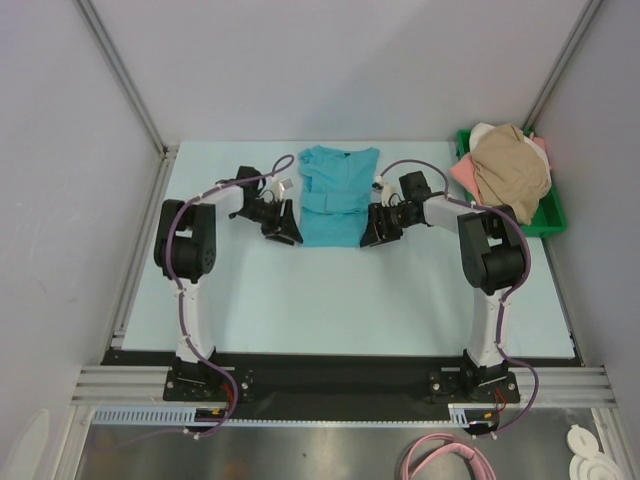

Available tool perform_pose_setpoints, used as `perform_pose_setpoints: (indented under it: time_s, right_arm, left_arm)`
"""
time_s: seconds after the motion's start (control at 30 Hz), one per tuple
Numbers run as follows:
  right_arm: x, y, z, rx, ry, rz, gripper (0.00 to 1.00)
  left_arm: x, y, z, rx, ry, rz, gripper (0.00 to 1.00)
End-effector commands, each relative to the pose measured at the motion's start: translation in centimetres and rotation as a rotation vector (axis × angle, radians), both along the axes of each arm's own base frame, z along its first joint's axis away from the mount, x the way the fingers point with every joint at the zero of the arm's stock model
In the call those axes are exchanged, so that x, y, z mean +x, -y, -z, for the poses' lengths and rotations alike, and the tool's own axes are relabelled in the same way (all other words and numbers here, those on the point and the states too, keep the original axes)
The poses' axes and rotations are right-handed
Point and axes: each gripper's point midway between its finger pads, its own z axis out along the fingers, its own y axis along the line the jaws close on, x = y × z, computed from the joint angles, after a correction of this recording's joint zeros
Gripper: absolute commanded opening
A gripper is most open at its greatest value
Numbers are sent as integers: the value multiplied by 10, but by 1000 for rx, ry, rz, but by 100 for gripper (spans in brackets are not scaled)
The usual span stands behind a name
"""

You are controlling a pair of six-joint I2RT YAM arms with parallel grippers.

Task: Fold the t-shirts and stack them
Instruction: Fold the tshirt

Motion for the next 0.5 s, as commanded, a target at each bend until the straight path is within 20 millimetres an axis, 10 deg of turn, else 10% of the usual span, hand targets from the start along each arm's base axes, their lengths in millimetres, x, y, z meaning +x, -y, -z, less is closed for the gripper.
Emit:
perform_pose_setpoints:
  time_s: [0.0, 0.47]
  right_arm:
    - [9, 4, 14, -47, 6, 23, 54]
    - [4, 3, 23, -42, -24, 10, 26]
  left_arm:
    - [15, 3, 2, -14, 18, -2, 51]
    - [11, 15, 9, -48, -61, 13, 23]
